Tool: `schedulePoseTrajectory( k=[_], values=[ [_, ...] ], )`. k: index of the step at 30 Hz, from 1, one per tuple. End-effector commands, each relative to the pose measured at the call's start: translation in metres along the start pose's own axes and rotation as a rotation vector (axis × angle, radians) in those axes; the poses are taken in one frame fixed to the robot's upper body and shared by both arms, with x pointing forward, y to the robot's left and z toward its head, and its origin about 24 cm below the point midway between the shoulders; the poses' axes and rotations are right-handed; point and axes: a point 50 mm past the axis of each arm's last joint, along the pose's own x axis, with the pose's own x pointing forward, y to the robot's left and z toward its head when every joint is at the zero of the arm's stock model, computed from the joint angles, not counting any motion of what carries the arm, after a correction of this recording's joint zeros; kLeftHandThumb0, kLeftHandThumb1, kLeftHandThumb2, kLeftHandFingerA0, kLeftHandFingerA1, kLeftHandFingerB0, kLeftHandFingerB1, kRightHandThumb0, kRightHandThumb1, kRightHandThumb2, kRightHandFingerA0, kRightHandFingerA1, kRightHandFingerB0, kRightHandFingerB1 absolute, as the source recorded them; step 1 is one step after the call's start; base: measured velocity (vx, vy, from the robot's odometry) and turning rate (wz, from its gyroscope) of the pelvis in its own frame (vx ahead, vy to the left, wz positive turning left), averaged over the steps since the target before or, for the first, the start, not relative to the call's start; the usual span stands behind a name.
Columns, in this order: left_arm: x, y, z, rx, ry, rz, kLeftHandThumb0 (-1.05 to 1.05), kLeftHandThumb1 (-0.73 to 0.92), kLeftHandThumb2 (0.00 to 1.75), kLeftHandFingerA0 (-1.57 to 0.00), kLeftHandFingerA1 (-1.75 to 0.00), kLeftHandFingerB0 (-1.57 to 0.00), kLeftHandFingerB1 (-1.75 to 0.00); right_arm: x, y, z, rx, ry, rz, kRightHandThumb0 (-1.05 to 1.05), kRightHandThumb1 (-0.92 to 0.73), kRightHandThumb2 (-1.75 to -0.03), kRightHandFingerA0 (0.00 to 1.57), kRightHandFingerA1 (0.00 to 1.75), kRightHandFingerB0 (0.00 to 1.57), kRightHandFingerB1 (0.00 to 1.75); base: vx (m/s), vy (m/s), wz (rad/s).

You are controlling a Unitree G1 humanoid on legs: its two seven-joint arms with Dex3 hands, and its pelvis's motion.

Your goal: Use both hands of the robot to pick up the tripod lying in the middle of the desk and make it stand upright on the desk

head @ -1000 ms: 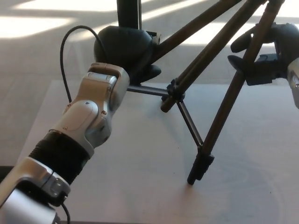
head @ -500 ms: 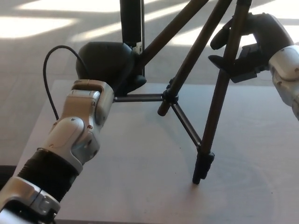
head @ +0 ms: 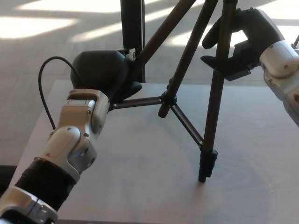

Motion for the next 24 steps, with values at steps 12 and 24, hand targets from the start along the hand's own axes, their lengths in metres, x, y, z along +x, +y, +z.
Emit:
schedulePoseTrajectory(
  k=[12,24],
  values=[
    [-0.044,-0.065,-0.008,0.01,0.015,-0.261,-0.29,0.67,0.68,-0.81,-1.5,-0.71,-1.12,-0.011,-0.013,0.046,-0.521,-0.376,-0.191,-0.32,-0.45,-1.15,1.2,1.39,1.01,1.28,0.0,0.0,0.0],
    [-0.07,-0.093,0.008,-0.165,0.054,-0.287,-0.23,0.63,0.75,-0.83,-1.3,-0.79,-0.96,-0.012,0.009,0.035,-0.508,-0.346,-0.118,-0.25,-0.43,-1.24,0.95,1.75,0.8,1.55,0.0,0.0,0.0]
  ],
)
